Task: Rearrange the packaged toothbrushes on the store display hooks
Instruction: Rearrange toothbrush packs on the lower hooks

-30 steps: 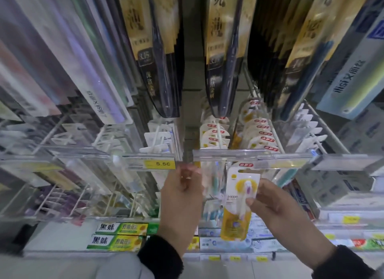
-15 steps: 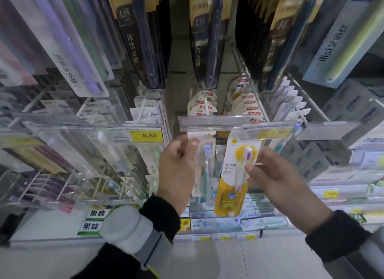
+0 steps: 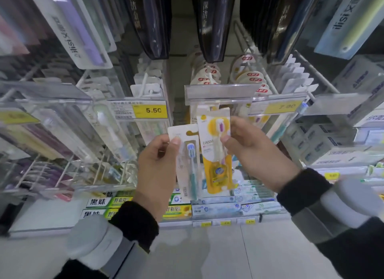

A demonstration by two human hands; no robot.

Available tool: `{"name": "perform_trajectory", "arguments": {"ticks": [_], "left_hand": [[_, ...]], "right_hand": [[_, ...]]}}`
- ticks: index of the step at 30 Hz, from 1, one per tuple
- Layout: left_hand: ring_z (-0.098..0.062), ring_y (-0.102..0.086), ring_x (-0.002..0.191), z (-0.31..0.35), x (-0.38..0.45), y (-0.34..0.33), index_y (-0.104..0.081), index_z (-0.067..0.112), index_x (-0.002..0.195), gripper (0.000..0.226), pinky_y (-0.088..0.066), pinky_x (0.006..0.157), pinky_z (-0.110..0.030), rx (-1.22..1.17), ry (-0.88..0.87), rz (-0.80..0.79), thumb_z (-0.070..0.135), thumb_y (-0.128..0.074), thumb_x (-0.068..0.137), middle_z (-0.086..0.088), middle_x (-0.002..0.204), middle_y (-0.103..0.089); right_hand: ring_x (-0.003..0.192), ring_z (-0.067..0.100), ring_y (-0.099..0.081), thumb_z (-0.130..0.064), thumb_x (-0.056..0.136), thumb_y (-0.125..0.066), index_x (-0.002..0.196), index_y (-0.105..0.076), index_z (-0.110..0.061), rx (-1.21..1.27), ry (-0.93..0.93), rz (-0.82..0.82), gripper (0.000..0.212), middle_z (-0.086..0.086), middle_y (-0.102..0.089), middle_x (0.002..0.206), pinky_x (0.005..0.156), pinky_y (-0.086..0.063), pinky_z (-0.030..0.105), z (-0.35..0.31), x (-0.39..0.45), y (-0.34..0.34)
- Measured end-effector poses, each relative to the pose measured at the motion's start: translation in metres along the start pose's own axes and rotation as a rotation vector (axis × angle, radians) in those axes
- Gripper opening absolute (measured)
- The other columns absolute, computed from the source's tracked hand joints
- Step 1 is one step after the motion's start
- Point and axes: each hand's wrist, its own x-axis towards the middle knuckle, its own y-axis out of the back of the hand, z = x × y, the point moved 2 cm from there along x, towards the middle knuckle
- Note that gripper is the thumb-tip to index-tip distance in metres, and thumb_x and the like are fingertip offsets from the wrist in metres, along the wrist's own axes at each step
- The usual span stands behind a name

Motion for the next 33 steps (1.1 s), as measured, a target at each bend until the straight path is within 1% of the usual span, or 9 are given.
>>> {"name": "perform_trajectory", "arguments": {"ticks": [4, 8, 12, 17, 19, 23, 25, 30, 33], "left_hand": [[-0.021, -0.032, 0.062, -0.001, 0.003, 0.01, -0.061, 0.015, 0.075, 0.026, -0.03, 0.058, -0.033, -0.017, 0.015, 0.01, 0.028, -0.059, 0.097, 0.002, 0.06, -0.036], [-0.015, -0.034, 0.058, -0.001, 0.004, 0.016, -0.064, 0.022, 0.072, 0.026, -0.032, 0.057, -0.029, -0.043, 0.032, 0.029, 0.027, -0.06, 0.097, 0.012, 0.054, -0.039], [-0.013, -0.033, 0.056, -0.002, 0.005, 0.017, -0.065, 0.02, 0.074, 0.024, -0.033, 0.058, -0.029, -0.069, 0.044, 0.038, 0.025, -0.06, 0.097, 0.013, 0.053, -0.04], [-0.011, -0.036, 0.055, -0.003, 0.004, 0.015, -0.066, 0.019, 0.077, 0.022, -0.035, 0.06, -0.027, -0.07, 0.048, 0.03, 0.026, -0.06, 0.097, 0.014, 0.053, -0.042], [-0.014, -0.035, 0.059, -0.005, 0.004, 0.015, -0.069, 0.02, 0.078, 0.021, -0.034, 0.061, -0.03, -0.071, 0.042, 0.037, 0.027, -0.061, 0.096, 0.01, 0.056, -0.042], [-0.013, -0.037, 0.056, -0.005, 0.002, 0.012, -0.069, 0.024, 0.075, 0.023, -0.035, 0.061, -0.029, -0.069, 0.053, 0.036, 0.025, -0.061, 0.096, 0.015, 0.051, -0.045], [-0.012, -0.037, 0.055, -0.003, 0.001, 0.01, -0.07, 0.023, 0.077, 0.021, -0.035, 0.061, -0.028, -0.069, 0.059, 0.02, 0.026, -0.061, 0.096, 0.016, 0.05, -0.044], [-0.012, -0.034, 0.058, 0.001, 0.0, 0.007, -0.074, 0.021, 0.086, 0.017, -0.035, 0.061, -0.028, -0.075, 0.047, -0.027, 0.027, -0.062, 0.096, 0.013, 0.055, -0.04], [-0.014, -0.033, 0.06, 0.003, -0.002, 0.004, -0.071, 0.016, 0.08, 0.018, -0.034, 0.061, -0.027, -0.035, 0.006, -0.051, 0.025, -0.064, 0.094, 0.006, 0.059, -0.038]], "right_hand": [[0.099, 0.015, -0.066, -0.011, 0.103, -0.053, 0.106, -0.06, -0.038, -0.013, -0.015, -0.003, 0.028, 0.011, -0.069, 0.119, 0.07, -0.055, 0.017, -0.002, 0.006, -0.009], [0.098, 0.009, -0.067, -0.012, 0.104, -0.051, 0.116, -0.063, -0.032, 0.022, -0.053, -0.023, 0.026, -0.001, -0.071, 0.116, 0.069, -0.055, 0.015, -0.001, -0.001, -0.01], [0.1, 0.017, -0.067, -0.009, 0.103, -0.051, 0.112, -0.062, -0.035, 0.043, -0.09, 0.012, 0.029, 0.001, -0.071, 0.116, 0.065, -0.056, 0.016, 0.003, -0.004, -0.011], [0.098, 0.013, -0.067, -0.011, 0.104, -0.051, 0.126, -0.061, -0.026, 0.034, -0.116, 0.055, 0.028, 0.0, -0.07, 0.118, 0.062, -0.052, 0.012, 0.008, 0.001, -0.01], [0.103, 0.016, -0.067, -0.011, 0.104, -0.051, 0.126, -0.061, -0.024, 0.049, -0.118, 0.054, 0.028, 0.001, -0.07, 0.119, 0.062, -0.053, 0.013, 0.01, 0.005, -0.012], [0.101, 0.014, -0.066, -0.011, 0.103, -0.051, 0.124, -0.061, -0.022, 0.033, -0.129, 0.07, 0.025, 0.002, -0.07, 0.117, 0.062, -0.054, 0.012, 0.015, 0.011, -0.017], [0.1, 0.012, -0.065, -0.011, 0.103, -0.052, 0.121, -0.061, -0.023, 0.027, -0.122, 0.077, 0.024, -0.001, -0.07, 0.115, 0.066, -0.054, 0.014, 0.017, 0.014, -0.019], [0.108, 0.017, -0.065, -0.016, 0.103, -0.053, 0.116, -0.063, -0.021, -0.041, -0.124, 0.109, 0.017, -0.001, -0.071, 0.113, 0.095, -0.052, 0.032, 0.022, 0.023, -0.02], [0.114, 0.012, -0.062, -0.011, 0.1, -0.057, 0.119, -0.062, -0.017, -0.025, -0.148, 0.156, 0.02, -0.009, -0.068, 0.114, 0.1, -0.047, 0.027, 0.025, 0.019, -0.021]]}}
